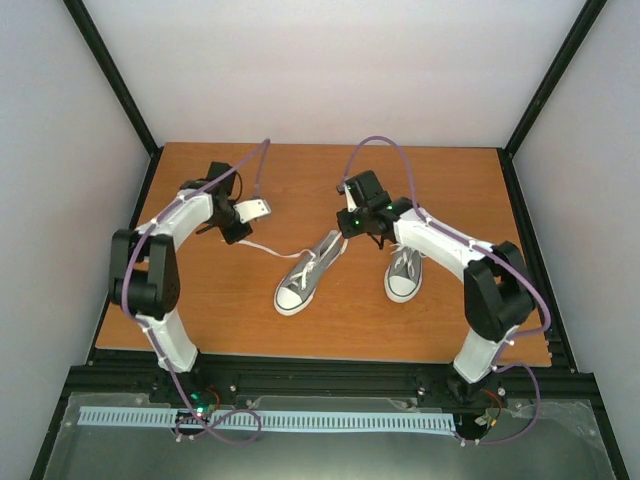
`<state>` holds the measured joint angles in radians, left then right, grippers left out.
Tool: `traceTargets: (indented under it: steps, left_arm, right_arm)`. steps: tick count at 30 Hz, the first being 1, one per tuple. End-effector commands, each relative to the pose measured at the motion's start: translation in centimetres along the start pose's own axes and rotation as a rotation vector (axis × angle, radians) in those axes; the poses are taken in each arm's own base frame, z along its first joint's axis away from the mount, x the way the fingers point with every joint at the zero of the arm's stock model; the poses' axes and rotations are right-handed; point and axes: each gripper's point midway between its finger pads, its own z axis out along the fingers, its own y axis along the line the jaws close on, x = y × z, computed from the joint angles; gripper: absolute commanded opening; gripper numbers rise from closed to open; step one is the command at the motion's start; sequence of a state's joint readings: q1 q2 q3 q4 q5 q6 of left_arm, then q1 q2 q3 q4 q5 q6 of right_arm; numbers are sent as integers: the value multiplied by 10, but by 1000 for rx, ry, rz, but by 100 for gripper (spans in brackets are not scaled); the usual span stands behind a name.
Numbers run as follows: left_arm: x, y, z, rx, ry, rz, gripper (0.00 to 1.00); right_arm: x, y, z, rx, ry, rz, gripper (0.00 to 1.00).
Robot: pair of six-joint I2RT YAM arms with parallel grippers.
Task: Tie the shoes
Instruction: Cross the shoelace with the shoelace.
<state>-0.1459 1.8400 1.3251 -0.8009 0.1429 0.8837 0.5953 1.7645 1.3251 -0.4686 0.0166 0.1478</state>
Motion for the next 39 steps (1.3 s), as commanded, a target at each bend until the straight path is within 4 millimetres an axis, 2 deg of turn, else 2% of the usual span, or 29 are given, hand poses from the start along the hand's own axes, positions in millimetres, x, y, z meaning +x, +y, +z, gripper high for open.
traceTargets:
  steps: [1, 3, 5, 8, 11, 13, 15, 18, 22, 26, 29, 34, 37, 38, 39]
  left_arm:
    - [-18, -17, -55, 30, -120, -82, 1]
    - [-19, -26, -67, 51, -137, -89, 1]
    - [-14, -33, -68, 64, -129, -91, 1]
    - [-7, -46, -58, 113, -117, -89, 1]
    - [-15, -74, -46, 206, -106, -84, 7]
    - [-26, -96, -29, 199, -84, -19, 12]
    - [-23, -120, -6, 204, -31, 49, 14]
    - [-23, -142, 13, 248, 16, 94, 16]
    - [-30, -173, 16, 344, -13, 127, 19]
    - [-38, -196, 11, 403, -62, 160, 23]
    - [-43, -198, 7, 407, -84, 160, 25]
    - [-58, -191, -16, 398, -141, 147, 29]
    - [-69, -157, -30, 324, -173, 74, 38]
    - [-71, -136, -36, 280, -192, 22, 43]
    - [-76, -115, -47, 232, -218, -21, 53]
  right_arm:
    - [-10, -4, -16, 12, -76, 39, 3]
    - [-14, -4, -17, 12, -90, 29, 3]
    - [-17, -5, -12, 24, -79, 14, 3]
    - [-26, -2, -13, 13, -92, 10, 3]
    - [-34, 2, -18, -10, -119, 16, 3]
    - [-39, 8, -20, -41, -131, 15, 3]
    - [-42, 18, -17, -98, -138, 13, 3]
    - [-46, 30, -11, -167, -136, 13, 3]
    - [-58, 43, -10, -230, -148, 16, 3]
    - [-61, 42, -12, -219, -156, 26, 3]
    - [-51, 34, -11, -180, -133, 31, 3]
    - [-34, 18, -18, -108, -127, 45, 3]
    - [-24, 13, -20, -83, -112, 56, 3]
    - [-19, 12, -20, -79, -103, 60, 3]
    - [-13, 11, -19, -76, -92, 65, 3]
